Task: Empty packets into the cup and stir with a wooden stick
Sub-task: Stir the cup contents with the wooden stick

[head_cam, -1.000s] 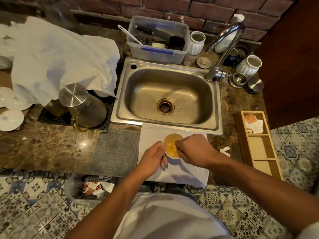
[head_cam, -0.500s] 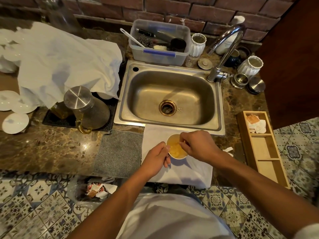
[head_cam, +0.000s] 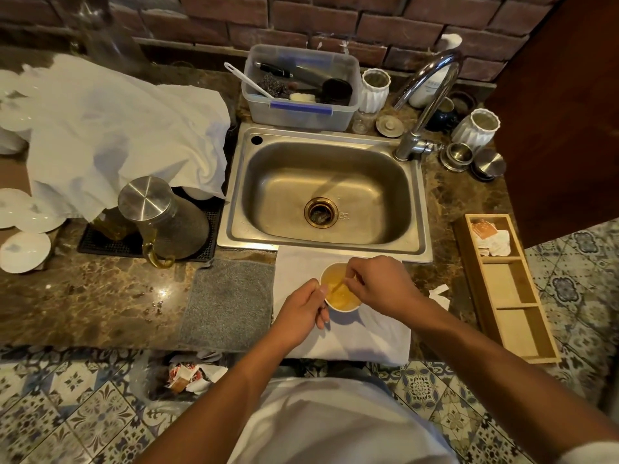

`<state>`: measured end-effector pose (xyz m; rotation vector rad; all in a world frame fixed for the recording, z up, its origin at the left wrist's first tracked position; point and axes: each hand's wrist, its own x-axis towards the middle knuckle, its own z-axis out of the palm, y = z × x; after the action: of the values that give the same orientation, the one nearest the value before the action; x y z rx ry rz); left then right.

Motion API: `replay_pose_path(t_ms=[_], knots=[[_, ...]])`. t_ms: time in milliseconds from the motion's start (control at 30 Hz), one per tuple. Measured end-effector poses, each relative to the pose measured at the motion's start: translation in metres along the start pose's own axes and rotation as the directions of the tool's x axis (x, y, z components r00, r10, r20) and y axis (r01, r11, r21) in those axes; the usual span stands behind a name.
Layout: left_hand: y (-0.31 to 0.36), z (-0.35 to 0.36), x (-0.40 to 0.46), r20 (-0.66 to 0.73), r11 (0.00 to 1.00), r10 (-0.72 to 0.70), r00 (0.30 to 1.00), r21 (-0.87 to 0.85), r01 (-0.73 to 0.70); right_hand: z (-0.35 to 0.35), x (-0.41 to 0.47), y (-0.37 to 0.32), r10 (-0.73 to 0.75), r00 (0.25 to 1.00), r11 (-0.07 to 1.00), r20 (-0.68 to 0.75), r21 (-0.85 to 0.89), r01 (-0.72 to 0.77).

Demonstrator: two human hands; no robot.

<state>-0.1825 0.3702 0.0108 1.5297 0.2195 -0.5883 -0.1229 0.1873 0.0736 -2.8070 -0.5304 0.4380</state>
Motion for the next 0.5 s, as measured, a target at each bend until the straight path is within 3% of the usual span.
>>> replay_pose_path(t_ms=[100,233,500], knots=[[0.001,0.0,-0.001,-0.001,1.0,0.001,1.0,0.002,-0.001,-0.003,-0.012,0.006,-0.002,0.999,0.997,0.049,-0.076,0.006],[0.008,0.002,-0.004,0.008,1.0,0.008,1.0,-0.013,-0.008,0.004,-0.022,0.007,-0.021,0.994,1.0,0.103,0.025,0.019],[0.006,0.0,-0.003,0.018,1.0,-0.006,1.0,0.006,0.006,0.008,-0.003,-0.001,0.035,0.999,0.995,0.009,0.089,-0.036]])
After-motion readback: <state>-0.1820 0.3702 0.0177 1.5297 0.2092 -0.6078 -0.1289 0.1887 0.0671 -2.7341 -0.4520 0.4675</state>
